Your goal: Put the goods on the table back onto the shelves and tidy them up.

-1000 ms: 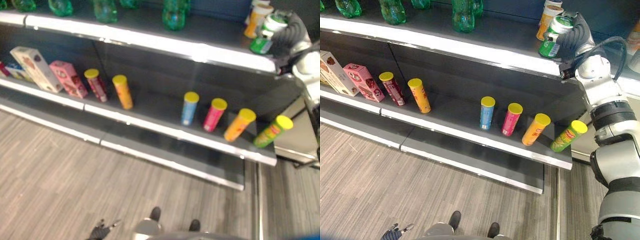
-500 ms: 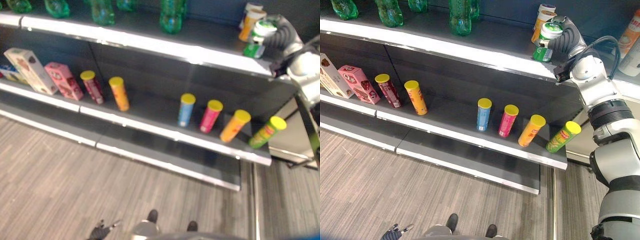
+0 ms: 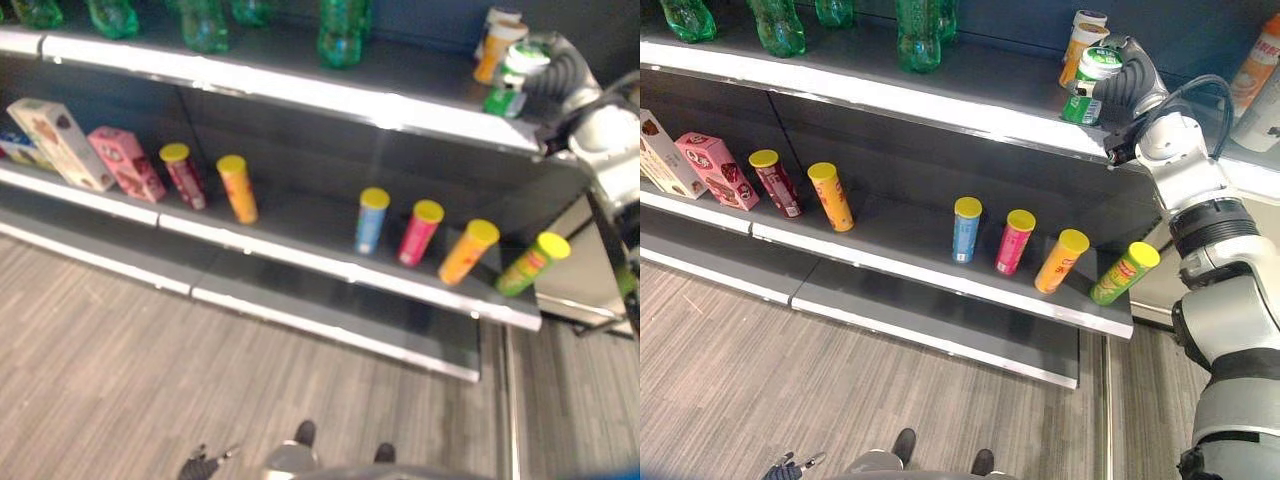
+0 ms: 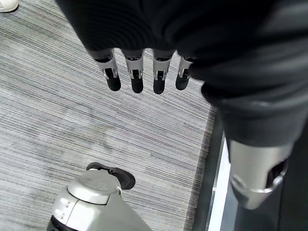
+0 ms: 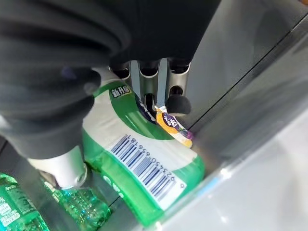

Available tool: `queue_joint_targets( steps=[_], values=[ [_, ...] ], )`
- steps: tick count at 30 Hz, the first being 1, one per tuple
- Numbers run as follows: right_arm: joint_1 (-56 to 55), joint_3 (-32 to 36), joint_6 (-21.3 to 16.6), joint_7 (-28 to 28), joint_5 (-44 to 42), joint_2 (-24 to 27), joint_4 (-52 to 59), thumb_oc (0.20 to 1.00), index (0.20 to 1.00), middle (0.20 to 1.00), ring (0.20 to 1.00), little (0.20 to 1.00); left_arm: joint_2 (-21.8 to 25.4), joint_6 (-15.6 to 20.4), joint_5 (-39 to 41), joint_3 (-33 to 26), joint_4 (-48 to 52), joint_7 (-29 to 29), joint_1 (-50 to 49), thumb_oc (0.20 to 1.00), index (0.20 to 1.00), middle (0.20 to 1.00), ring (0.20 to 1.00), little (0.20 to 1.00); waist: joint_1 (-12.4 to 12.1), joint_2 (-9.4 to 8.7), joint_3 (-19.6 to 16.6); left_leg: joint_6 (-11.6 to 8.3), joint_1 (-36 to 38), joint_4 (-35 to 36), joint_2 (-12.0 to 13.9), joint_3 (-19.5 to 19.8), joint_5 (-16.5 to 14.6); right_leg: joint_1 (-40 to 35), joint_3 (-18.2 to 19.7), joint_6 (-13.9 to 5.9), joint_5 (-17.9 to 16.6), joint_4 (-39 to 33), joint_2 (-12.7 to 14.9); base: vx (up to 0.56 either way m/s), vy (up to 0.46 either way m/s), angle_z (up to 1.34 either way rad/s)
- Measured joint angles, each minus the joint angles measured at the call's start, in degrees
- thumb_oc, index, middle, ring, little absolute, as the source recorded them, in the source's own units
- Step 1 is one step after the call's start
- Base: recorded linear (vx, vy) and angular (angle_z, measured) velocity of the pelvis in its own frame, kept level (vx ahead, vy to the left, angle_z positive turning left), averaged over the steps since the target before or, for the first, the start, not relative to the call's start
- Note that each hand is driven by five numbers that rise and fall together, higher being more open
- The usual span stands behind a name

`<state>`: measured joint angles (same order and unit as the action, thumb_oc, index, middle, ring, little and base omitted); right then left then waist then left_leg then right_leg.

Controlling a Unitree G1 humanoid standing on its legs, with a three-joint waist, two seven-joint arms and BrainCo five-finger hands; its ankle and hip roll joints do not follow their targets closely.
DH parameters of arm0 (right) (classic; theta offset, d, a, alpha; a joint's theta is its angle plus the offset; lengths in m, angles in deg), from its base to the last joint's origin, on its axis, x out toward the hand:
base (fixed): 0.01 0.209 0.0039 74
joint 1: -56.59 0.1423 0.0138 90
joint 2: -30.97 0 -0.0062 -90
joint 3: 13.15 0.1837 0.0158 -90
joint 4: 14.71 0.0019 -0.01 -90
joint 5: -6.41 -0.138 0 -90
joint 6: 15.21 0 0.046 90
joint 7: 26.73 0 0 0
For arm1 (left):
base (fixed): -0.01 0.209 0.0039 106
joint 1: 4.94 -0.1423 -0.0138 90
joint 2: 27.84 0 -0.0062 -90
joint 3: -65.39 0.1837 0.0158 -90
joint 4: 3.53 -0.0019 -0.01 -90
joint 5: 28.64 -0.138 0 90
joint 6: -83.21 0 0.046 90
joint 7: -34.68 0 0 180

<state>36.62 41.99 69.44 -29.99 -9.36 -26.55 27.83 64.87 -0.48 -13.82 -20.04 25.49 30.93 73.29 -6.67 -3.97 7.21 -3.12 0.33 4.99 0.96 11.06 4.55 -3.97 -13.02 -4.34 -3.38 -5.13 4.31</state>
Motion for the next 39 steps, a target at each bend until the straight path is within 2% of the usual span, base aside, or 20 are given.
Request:
queue_joint_targets(
  steps=[7,8,9,10,23,29,36,39],
  values=[
    [0.13,1.72,0.11,-0.80,0.00,-1.92,-2.06,0.200,0.200,0.200,0.200,0.200,-0.01,0.00,0.02,0.01,-0.19,-0.55,-0.01,1.000,1.000,1.000,1.000,1.000,-0.06,0.21,-0.18,-0.20,-0.01,0.01,0.00,-0.03,-0.14,0.00,0.01,0.05,-0.04,0.00,0.00,0.00,0.000,0.00],
    [0.12,1.72,0.15,-0.97,0.01,-2.01,-2.11,0.228,0.228,0.228,0.228,0.228,-0.01,0.00,0.02,0.01,-0.19,-0.57,0.00,1.000,1.000,1.000,1.000,1.000,-0.05,0.21,-0.18,-0.20,-0.01,0.01,0.00,-0.02,-0.14,0.00,0.01,0.05,-0.04,0.00,0.00,0.00,0.000,0.00],
    [0.13,1.72,0.17,-1.03,0.01,-2.04,-2.13,0.514,0.514,0.514,0.514,0.514,-0.01,0.00,0.02,0.01,-0.19,-0.57,0.00,1.000,1.000,1.000,1.000,1.000,-0.05,0.21,-0.18,-0.20,-0.01,0.00,0.00,-0.02,-0.14,0.00,0.01,0.05,-0.04,0.00,0.00,0.00,0.000,0.00],
    [0.13,1.72,0.20,-1.07,0.01,-2.05,-2.14,1.000,1.000,1.000,1.000,1.000,-0.01,0.00,0.02,0.01,-0.21,-0.57,0.00,1.000,1.000,1.000,1.000,1.000,-0.05,0.21,-0.18,-0.20,-0.02,0.01,0.00,-0.01,-0.14,0.00,0.00,0.05,-0.04,0.00,0.00,0.00,0.000,0.00],
    [0.13,1.55,2.11,-1.12,0.25,-3.70,-2.68,1.000,1.000,1.000,1.000,1.000,-0.01,-0.04,0.03,0.01,-0.42,-0.62,0.12,1.000,1.000,1.000,1.000,1.000,-0.10,0.34,-0.22,0.08,-0.13,0.00,-0.02,0.09,0.06,0.20,-0.09,0.05,-0.04,0.00,0.00,0.00,0.000,0.00],
    [0.13,1.53,2.28,-1.83,2.92,-3.60,-2.66,1.000,1.000,1.000,1.000,1.000,-0.02,-0.04,0.03,0.00,-0.48,-0.73,0.11,1.000,1.000,1.000,1.000,1.000,-0.04,0.52,-0.20,0.06,-0.17,0.00,-0.02,0.09,0.05,0.26,-0.09,0.05,-0.03,0.00,0.01,0.00,0.000,0.00],
    [0.12,1.67,2.37,-5.71,7.35,-2.50,-1.00,1.000,1.000,1.000,1.000,1.000,-0.40,-0.09,0.00,-0.01,-1.03,-1.86,0.23,1.000,1.000,1.000,1.000,1.000,1.03,0.84,-0.14,0.00,-0.19,0.01,-0.02,-0.20,-0.05,0.51,0.13,0.04,-0.03,0.00,0.06,0.00,0.000,0.00],
    [-0.10,2.50,2.60,-9.58,10.51,0.30,5.41,1.000,1.000,1.000,1.000,1.000,-1.35,-0.17,-0.02,-0.08,-0.99,-2.79,0.54,1.000,1.000,1.000,1.000,1.000,1.82,1.54,0.15,0.17,-0.22,0.02,-0.04,-0.49,-0.01,0.69,0.45,0.04,-0.04,0.00,0.11,0.00,0.026,-0.05]
  ],
)
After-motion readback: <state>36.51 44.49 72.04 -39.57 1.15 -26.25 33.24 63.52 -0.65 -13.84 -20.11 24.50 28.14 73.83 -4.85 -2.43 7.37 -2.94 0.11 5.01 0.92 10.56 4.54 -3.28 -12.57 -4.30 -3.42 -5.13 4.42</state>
